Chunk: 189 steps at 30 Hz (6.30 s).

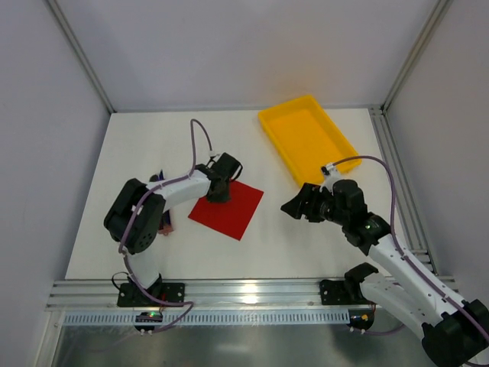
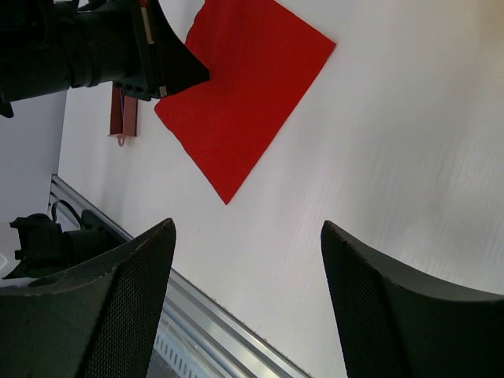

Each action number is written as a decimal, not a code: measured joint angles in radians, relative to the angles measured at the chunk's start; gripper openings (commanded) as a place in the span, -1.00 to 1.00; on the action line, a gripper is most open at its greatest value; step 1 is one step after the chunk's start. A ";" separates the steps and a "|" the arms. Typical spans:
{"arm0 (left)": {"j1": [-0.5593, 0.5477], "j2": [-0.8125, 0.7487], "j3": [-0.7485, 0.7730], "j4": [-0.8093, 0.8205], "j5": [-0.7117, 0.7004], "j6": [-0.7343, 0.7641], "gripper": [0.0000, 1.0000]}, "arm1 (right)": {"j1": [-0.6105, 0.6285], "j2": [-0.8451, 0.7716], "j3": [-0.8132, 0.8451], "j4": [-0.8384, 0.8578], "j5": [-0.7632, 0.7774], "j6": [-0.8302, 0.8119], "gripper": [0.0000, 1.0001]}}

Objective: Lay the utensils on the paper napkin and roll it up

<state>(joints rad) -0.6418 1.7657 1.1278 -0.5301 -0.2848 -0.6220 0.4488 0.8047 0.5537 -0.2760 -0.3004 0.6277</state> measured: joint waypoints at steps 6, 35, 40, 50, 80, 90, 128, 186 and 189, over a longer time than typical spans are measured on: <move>-0.006 0.079 0.053 0.002 0.016 0.048 -0.96 | 0.000 -0.057 0.000 0.002 0.026 -0.002 0.57; 0.042 -0.266 0.118 -0.099 -0.020 0.111 -0.02 | 0.000 -0.191 0.000 -0.009 0.024 -0.046 0.59; 0.235 -0.402 0.039 -0.141 -0.079 0.110 -0.03 | 0.000 -0.200 -0.002 -0.010 0.014 -0.046 0.58; 0.388 -0.338 -0.077 -0.230 -0.152 0.081 -0.21 | 0.000 -0.245 -0.014 -0.015 0.001 -0.046 0.59; 0.505 -0.076 -0.080 -0.179 -0.084 0.132 -0.53 | 0.000 -0.334 -0.024 -0.058 -0.009 -0.050 0.59; 0.505 -0.049 -0.083 -0.172 -0.085 0.134 -0.76 | 0.000 -0.334 -0.024 -0.072 -0.005 -0.054 0.59; 0.394 -0.148 0.029 -0.345 -0.005 0.126 -1.00 | 0.001 -0.225 -0.015 -0.092 0.022 -0.062 0.59; 0.100 0.264 0.338 -0.144 0.153 -0.209 -0.69 | 0.001 -0.179 0.014 -0.107 0.046 -0.092 0.59; 0.096 0.264 0.340 -0.153 0.150 -0.209 -0.59 | 0.001 -0.179 0.014 -0.108 0.048 -0.096 0.59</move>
<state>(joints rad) -0.5457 2.0300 1.4677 -0.6827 -0.1352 -0.8307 0.4496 0.6262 0.5682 -0.3843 -0.2520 0.5320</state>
